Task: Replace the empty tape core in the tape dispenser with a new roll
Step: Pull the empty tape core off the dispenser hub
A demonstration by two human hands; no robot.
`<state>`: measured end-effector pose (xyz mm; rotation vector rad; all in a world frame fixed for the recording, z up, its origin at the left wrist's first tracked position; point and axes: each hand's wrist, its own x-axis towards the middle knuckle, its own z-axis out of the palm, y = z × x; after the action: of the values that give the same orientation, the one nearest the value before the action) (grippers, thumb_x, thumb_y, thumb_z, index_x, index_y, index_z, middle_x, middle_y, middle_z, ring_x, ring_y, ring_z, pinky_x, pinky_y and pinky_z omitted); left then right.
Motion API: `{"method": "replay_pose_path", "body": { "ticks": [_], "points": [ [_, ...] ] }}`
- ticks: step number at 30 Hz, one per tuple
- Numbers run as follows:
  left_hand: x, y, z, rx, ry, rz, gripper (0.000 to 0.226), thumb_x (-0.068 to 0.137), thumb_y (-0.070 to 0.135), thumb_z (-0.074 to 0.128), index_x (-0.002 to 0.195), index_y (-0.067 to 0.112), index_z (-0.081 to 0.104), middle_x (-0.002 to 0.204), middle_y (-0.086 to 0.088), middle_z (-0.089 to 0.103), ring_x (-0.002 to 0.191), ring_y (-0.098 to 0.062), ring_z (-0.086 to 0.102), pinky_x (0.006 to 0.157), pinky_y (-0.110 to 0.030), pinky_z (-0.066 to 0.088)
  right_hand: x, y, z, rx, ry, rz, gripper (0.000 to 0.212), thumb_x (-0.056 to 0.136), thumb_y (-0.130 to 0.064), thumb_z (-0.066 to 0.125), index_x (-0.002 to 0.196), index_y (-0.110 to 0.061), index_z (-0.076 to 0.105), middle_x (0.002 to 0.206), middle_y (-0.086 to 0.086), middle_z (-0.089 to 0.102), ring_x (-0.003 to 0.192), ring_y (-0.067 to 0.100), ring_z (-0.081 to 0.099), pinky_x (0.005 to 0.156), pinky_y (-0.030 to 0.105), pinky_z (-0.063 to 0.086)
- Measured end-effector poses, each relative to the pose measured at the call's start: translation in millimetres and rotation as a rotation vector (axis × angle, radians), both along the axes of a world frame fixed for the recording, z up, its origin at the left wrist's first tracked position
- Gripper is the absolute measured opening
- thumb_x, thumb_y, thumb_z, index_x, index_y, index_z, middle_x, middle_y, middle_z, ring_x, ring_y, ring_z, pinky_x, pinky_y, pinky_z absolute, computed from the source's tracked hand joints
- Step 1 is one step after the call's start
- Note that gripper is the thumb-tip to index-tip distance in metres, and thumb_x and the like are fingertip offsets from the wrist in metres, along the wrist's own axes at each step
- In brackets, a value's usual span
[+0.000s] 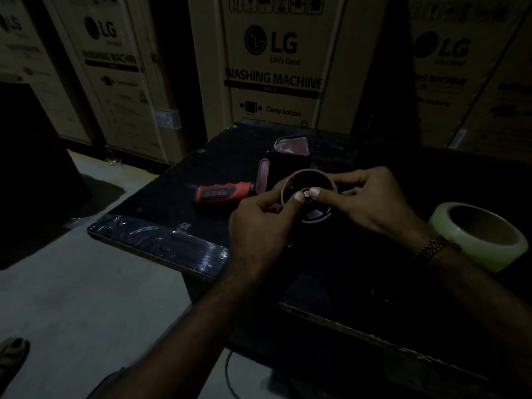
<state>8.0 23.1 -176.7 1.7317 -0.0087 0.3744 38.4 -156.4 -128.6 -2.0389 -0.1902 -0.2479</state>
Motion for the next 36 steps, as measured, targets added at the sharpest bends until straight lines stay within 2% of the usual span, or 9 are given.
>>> {"method": "replay_pose_path", "body": {
  "ticks": [5, 11, 13, 15, 17, 20, 24, 30, 36],
  "points": [
    [-1.7, -2.1, 4.4, 0.002, 0.005, -0.006, 0.022, 0.092, 0.058, 0.073, 0.109, 0.047, 0.081, 0.082, 0.001, 0.082, 0.083, -0.015, 0.08, 0.084, -0.048, 0.065, 0.5, -0.5, -0.5, -0.03, 0.0, -0.018, 0.035, 0.077, -0.043, 0.089, 0.109, -0.028, 0.086, 0.093, -0.005, 0.084, 0.086, 0.012, 0.08, 0.089, 0.045, 0.066],
    [-4.1, -3.6, 7.5, -0.013, 0.026, -0.038, 0.023, 0.094, 0.052, 0.073, 0.111, 0.039, 0.082, 0.086, 0.014, 0.083, 0.085, 0.002, 0.078, 0.086, -0.037, 0.066, 1.2, -3.5, -0.4, -0.028, 0.083, -0.014, 0.037, 0.079, -0.045, 0.088, 0.108, -0.023, 0.086, 0.099, -0.004, 0.085, 0.093, 0.012, 0.08, 0.09, 0.043, 0.066],
    [-2.9, -3.9, 6.8, -0.016, 0.029, -0.041, 0.022, 0.093, 0.051, 0.074, 0.111, 0.04, 0.082, 0.086, 0.015, 0.083, 0.085, 0.003, 0.078, 0.086, -0.037, 0.066, 0.0, -3.6, 1.3, -0.019, 0.098, -0.016, 0.036, 0.08, -0.041, 0.089, 0.109, -0.02, 0.086, 0.1, -0.003, 0.084, 0.092, 0.01, 0.08, 0.087, 0.035, 0.066],
    [-1.6, -4.6, 5.3, -0.009, 0.03, -0.036, 0.023, 0.092, 0.053, 0.073, 0.11, 0.042, 0.082, 0.085, 0.015, 0.082, 0.085, 0.001, 0.078, 0.087, -0.038, 0.066, -1.4, -3.7, 3.8, 0.02, 0.126, -0.002, 0.034, 0.081, -0.034, 0.089, 0.109, -0.016, 0.085, 0.095, -0.003, 0.083, 0.082, 0.004, 0.079, 0.074, 0.02, 0.064],
    [-0.2, -5.3, 3.4, 0.0, 0.038, -0.035, 0.027, 0.09, 0.059, 0.071, 0.111, 0.046, 0.081, 0.085, 0.015, 0.082, 0.087, -0.002, 0.078, 0.088, -0.042, 0.065, -3.1, -2.8, 5.9, 0.057, 0.155, 0.005, 0.032, 0.081, -0.03, 0.089, 0.108, -0.014, 0.085, 0.093, -0.002, 0.082, 0.076, 0.002, 0.079, 0.063, 0.013, 0.06],
    [1.2, -6.5, 2.7, 0.004, 0.057, -0.058, 0.034, 0.084, 0.067, 0.067, 0.111, 0.051, 0.078, 0.086, 0.018, 0.081, 0.09, -0.004, 0.078, 0.089, -0.046, 0.064, -4.6, -1.6, 7.9, 0.066, 0.187, -0.021, 0.034, 0.08, -0.031, 0.089, 0.109, -0.014, 0.084, 0.098, 0.001, 0.083, 0.083, 0.009, 0.079, 0.064, 0.016, 0.061],
    [1.6, -7.3, 4.6, -0.026, 0.068, -0.081, 0.037, 0.079, 0.071, 0.067, 0.109, 0.053, 0.078, 0.094, 0.021, 0.082, 0.096, -0.002, 0.077, 0.093, -0.046, 0.063, -7.1, 1.2, 9.7, 0.1, 0.205, -0.046, 0.034, 0.079, -0.029, 0.091, 0.109, -0.012, 0.084, 0.097, 0.003, 0.082, 0.079, 0.009, 0.078, 0.059, 0.015, 0.06],
    [2.3, -7.7, 6.6, -0.084, 0.091, -0.093, 0.039, 0.077, 0.07, 0.071, 0.111, 0.052, 0.079, 0.097, 0.018, 0.082, 0.096, -0.007, 0.079, 0.091, -0.048, 0.064, -10.1, 6.6, 12.6, 0.12, 0.213, -0.101, 0.031, 0.077, -0.027, 0.093, 0.102, -0.012, 0.084, 0.093, 0.005, 0.083, 0.082, 0.018, 0.081, 0.073, 0.031, 0.066],
    [2.9, -8.3, 6.9, -0.116, 0.092, -0.084, 0.038, 0.074, 0.07, 0.071, 0.107, 0.053, 0.08, 0.097, 0.017, 0.083, 0.096, -0.01, 0.08, 0.091, -0.049, 0.064, -13.3, 9.7, 16.0, 0.094, 0.231, -0.133, 0.03, 0.075, -0.031, 0.095, 0.097, -0.012, 0.084, 0.089, 0.005, 0.082, 0.075, 0.017, 0.078, 0.061, 0.027, 0.06]
  ]
}}
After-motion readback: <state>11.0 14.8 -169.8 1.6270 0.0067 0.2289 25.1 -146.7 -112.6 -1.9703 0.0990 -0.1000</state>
